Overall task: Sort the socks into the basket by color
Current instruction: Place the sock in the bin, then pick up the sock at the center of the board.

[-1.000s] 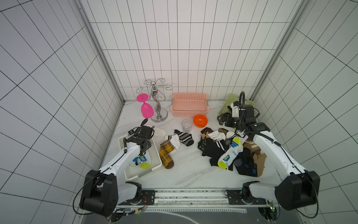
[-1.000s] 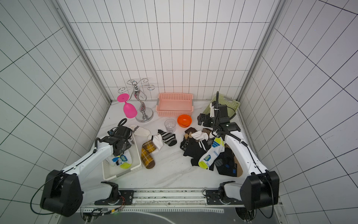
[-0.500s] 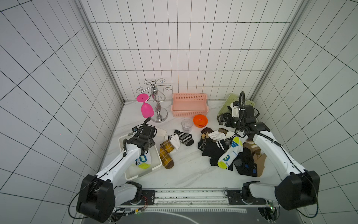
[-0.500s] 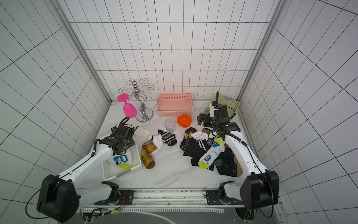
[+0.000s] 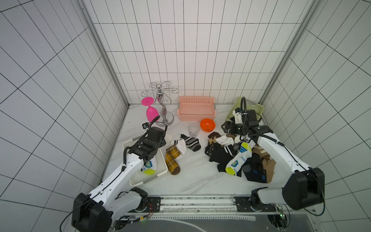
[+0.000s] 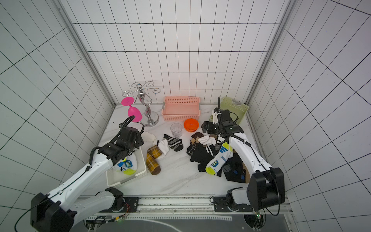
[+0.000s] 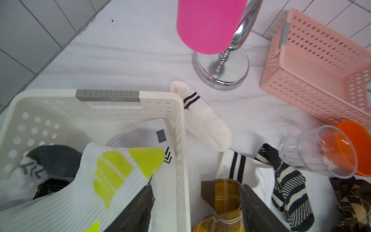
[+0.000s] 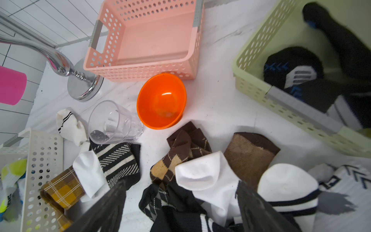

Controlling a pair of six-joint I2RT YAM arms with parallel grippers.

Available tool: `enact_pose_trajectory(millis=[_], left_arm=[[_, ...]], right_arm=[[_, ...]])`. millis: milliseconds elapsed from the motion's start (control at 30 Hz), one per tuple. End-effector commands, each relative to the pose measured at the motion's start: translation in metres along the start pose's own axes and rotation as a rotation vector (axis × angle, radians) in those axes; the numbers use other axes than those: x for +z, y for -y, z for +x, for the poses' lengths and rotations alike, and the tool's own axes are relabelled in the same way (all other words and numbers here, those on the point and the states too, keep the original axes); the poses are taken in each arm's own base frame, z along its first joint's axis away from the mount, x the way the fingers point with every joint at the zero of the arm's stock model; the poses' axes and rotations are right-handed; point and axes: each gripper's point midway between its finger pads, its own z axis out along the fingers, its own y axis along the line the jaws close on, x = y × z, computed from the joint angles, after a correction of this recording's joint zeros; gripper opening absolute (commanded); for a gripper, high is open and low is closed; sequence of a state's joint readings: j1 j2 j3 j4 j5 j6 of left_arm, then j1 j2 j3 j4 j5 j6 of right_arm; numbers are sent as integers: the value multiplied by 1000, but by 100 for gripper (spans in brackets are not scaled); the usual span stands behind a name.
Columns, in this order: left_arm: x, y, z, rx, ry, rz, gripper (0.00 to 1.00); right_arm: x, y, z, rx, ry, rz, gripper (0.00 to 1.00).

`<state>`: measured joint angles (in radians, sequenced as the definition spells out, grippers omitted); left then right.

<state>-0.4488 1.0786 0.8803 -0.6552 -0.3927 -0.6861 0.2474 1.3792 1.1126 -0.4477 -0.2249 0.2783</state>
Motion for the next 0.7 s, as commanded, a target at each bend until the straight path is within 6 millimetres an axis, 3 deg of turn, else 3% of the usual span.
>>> enact_pose_trajectory(millis=[0,133,333,667], left_arm=[[-15,37,-22,69,72,104,70],[-29,77,-23,145,98,201,70],[-36,112,-13,180,67,324,70],[-37,122,-4,181,47,404,70]], right_arm=[[15,-10,45,-38,-152,-23,81],[25,-23,82,-110,-280,-20,78],[34,-22,136,-190,-423,60,85],[42,-10,182,-287,-545,207,88]])
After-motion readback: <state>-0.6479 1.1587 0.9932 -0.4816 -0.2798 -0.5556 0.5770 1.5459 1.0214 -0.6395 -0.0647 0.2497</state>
